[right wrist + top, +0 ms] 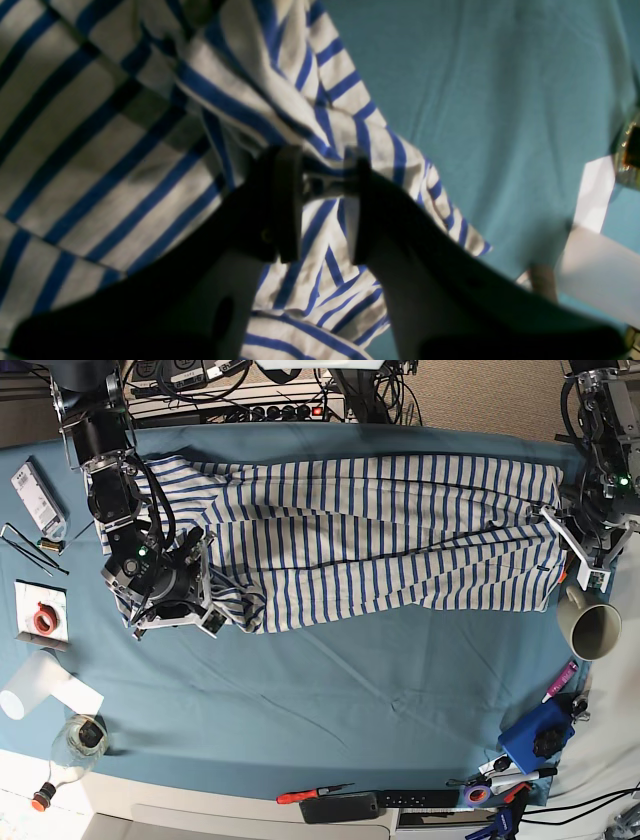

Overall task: Fold the T-shirt properly
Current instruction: 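Pull the sleeve fabric inward over the shirt with the right gripper, then press and adjust the sleeve fold with the right gripper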

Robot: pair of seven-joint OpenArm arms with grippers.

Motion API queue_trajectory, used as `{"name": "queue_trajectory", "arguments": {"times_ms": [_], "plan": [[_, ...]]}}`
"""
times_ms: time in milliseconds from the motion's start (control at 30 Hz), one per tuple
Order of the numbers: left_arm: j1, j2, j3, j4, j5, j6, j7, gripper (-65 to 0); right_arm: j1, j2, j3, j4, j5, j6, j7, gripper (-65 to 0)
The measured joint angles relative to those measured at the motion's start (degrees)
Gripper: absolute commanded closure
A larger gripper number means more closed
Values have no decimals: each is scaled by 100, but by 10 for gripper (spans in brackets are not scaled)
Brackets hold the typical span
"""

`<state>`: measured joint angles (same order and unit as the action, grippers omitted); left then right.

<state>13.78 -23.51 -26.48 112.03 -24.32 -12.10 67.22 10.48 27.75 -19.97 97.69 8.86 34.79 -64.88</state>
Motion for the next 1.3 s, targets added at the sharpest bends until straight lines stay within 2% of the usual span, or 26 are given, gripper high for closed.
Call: {"name": "queue_trajectory", "arguments": {"times_ms": [167,400,500,633,700,733,867,933,1300], "plan": [[0,0,0,0,0,0,-2,0,2,0,0,-11,0,245,170,-157],[0,-2,0,0,0,0,0,0,83,0,0,-11,0,319,37,-158],[0,0,0,0,0,-2,0,0,216,0,2,-9,-31,254,-15,-157],[0,0,0,0,0,0,-2,0,459,0,2,166,-52,-129,-240,-157],[0,0,0,0,0,-2,-2,0,507,0,2,258,-63,-155,-267,-158],[0,2,0,0,0,0,-2,0,505,0,2,258,-31,-114,-264,-161],[2,103,0,0,2,-2,0,0,356,2,2,256,479,-20,-326,-264],[2,129,0,0,2,0,0,0,282,0,2,256,723,28,-326,-267],[0,127,0,0,4,0,-26,0,254,0,2,256,682,66,-323,-267]]}}
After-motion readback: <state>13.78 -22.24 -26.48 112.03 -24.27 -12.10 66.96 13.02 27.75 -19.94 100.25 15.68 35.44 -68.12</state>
